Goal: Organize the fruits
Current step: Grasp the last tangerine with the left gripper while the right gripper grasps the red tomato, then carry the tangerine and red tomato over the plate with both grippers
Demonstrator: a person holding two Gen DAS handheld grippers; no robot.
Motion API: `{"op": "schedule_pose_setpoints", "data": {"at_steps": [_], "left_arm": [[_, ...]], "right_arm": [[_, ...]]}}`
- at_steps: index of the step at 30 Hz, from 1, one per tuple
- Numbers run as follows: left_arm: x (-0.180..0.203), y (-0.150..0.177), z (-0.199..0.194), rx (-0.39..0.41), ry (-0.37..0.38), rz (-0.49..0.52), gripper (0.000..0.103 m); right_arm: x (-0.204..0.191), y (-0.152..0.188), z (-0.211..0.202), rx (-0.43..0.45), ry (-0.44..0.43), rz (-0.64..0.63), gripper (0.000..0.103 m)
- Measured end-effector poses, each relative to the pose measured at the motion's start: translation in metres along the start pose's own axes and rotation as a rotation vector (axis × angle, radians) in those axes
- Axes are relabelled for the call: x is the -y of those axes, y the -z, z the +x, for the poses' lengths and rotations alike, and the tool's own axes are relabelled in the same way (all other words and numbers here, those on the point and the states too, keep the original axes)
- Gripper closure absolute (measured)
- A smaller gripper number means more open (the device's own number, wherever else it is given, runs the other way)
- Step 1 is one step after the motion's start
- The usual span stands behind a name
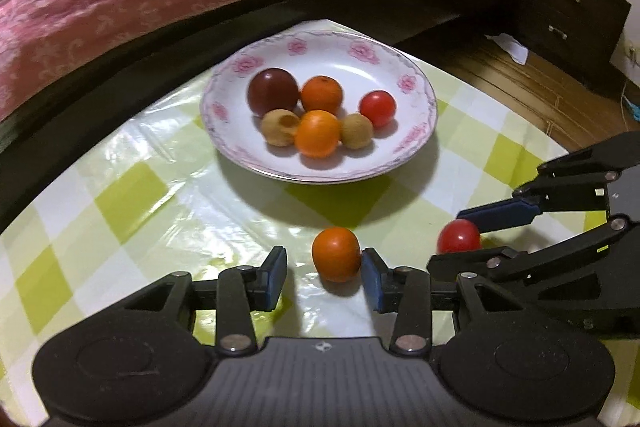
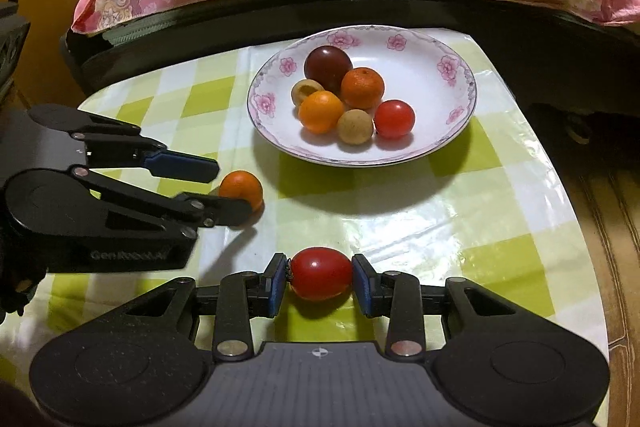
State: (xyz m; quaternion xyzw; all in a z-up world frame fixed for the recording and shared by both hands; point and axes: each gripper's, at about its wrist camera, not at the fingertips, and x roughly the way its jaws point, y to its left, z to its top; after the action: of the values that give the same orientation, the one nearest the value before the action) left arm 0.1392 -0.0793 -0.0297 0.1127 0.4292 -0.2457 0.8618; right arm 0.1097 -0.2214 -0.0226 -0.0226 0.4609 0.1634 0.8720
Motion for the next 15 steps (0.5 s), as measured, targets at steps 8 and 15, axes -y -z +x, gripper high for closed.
{"op": "schedule_pose_setpoints", "data": {"at_steps": [8, 15], "left_arm": [[0.006, 0.001, 0.006, 0.004, 0.004, 0.002, 0.063], [0.005, 0.016, -0.003, 0.022, -0.010, -0.008, 0.064]], "right_arm": [[0.001, 0.000, -0.001, 0.002, -0.003, -0.009, 0.072], [-0.004, 0.004, -0.001, 0.013, 0.015, -0.045, 0.072]]}}
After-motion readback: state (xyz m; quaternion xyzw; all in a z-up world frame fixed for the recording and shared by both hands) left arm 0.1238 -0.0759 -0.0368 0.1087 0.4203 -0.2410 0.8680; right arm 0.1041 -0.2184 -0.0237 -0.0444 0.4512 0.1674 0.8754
